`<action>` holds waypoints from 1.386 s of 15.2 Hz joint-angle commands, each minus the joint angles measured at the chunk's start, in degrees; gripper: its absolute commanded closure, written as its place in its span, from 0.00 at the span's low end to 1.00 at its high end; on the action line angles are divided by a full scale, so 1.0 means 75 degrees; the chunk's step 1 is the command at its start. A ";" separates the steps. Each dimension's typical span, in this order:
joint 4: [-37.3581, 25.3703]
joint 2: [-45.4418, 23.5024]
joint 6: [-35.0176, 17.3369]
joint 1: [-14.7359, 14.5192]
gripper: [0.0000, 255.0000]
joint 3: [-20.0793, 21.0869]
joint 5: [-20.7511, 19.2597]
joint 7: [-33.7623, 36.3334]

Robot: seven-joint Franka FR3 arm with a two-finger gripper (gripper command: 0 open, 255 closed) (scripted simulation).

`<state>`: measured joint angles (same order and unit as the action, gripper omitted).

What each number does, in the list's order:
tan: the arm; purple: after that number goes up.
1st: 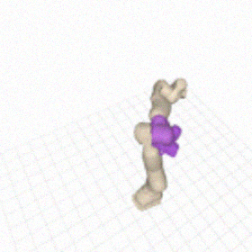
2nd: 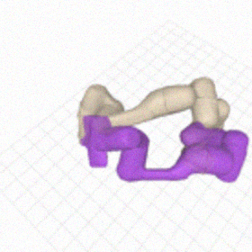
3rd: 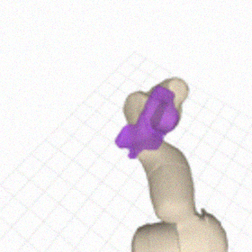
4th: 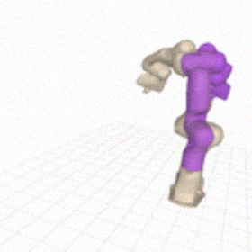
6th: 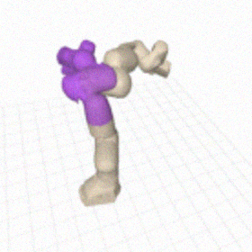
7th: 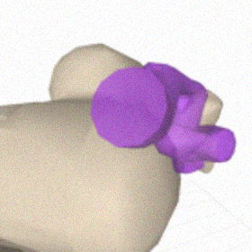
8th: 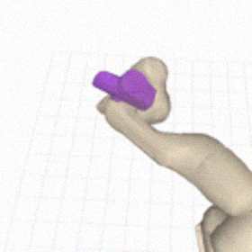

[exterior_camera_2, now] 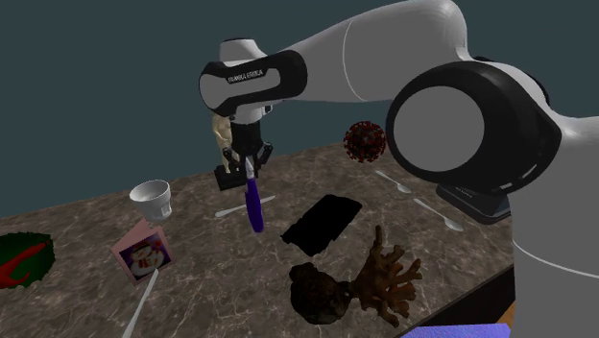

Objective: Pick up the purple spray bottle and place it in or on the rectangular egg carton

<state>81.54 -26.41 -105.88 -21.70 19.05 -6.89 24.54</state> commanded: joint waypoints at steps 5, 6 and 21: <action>-0.0491 0.0077 0.0563 -0.0020 1.00 0.0020 0.0033 -0.0024; -0.0593 0.0078 0.0666 -0.0028 1.00 0.0022 0.0034 -0.0025; -0.1452 0.0547 0.1971 0.0255 1.00 -0.0009 0.0201 -0.0431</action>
<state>69.36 -23.88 -91.35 -20.74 19.07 -5.89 22.19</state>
